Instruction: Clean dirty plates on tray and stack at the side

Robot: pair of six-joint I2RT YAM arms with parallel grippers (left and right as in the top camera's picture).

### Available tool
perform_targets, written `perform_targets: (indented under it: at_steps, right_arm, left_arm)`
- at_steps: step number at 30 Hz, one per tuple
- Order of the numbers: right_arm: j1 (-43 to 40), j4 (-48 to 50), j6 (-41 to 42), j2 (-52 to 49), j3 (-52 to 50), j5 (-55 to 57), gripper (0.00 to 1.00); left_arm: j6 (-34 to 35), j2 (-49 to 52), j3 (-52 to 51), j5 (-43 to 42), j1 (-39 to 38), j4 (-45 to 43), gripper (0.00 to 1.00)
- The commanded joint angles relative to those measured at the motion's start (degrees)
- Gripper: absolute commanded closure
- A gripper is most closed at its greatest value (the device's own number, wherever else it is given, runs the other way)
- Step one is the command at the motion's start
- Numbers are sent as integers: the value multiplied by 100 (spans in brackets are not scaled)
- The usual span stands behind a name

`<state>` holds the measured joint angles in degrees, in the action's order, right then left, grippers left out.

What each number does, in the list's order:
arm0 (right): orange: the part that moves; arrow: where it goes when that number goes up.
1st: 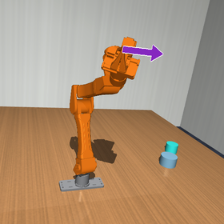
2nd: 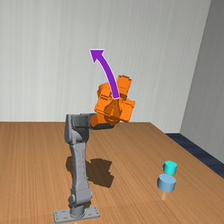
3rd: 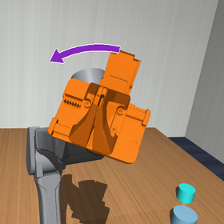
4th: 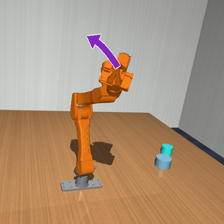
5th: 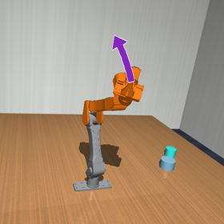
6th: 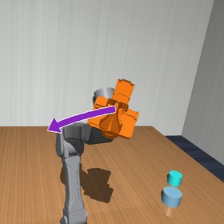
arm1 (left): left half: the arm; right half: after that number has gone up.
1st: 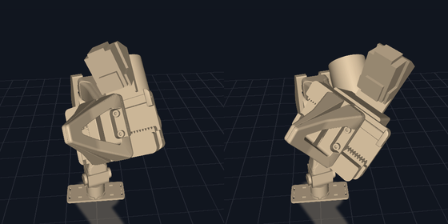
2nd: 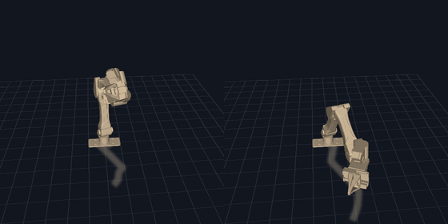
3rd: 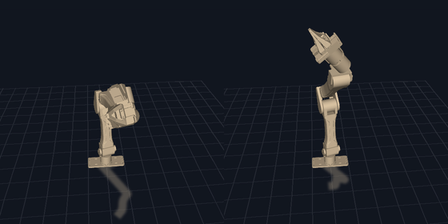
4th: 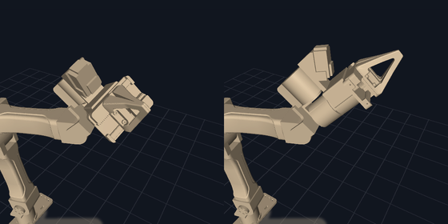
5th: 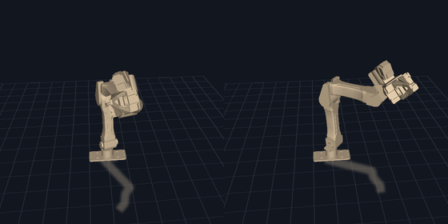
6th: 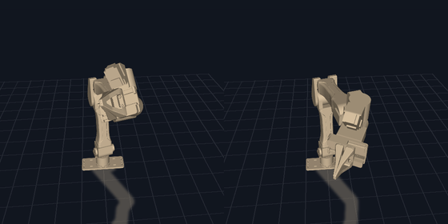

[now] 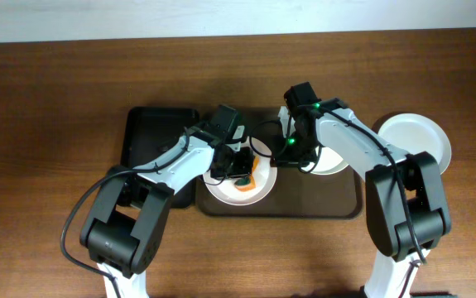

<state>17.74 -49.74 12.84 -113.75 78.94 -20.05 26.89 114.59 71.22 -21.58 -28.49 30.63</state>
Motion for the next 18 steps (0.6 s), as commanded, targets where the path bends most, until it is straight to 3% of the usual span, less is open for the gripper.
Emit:
perform_targets:
  at_steps: [1,8,13,18]
  right_arm:
    - [26,28,-31,-92,-52,-116,64]
    - [26,420,125,-105,-413,-118,73]
    - [26,555,125,-105,-516,-116,84]
    - [26,750,125,-105,-640,-116,85]
  left_arm:
    - [70,219,-175,345,-72,138,100]
    - [70,219,-175,343,-72,138,100]
    - [70,219,-175,343,-72,140,100]
    - [70,219,-175,341,-72,142,100]
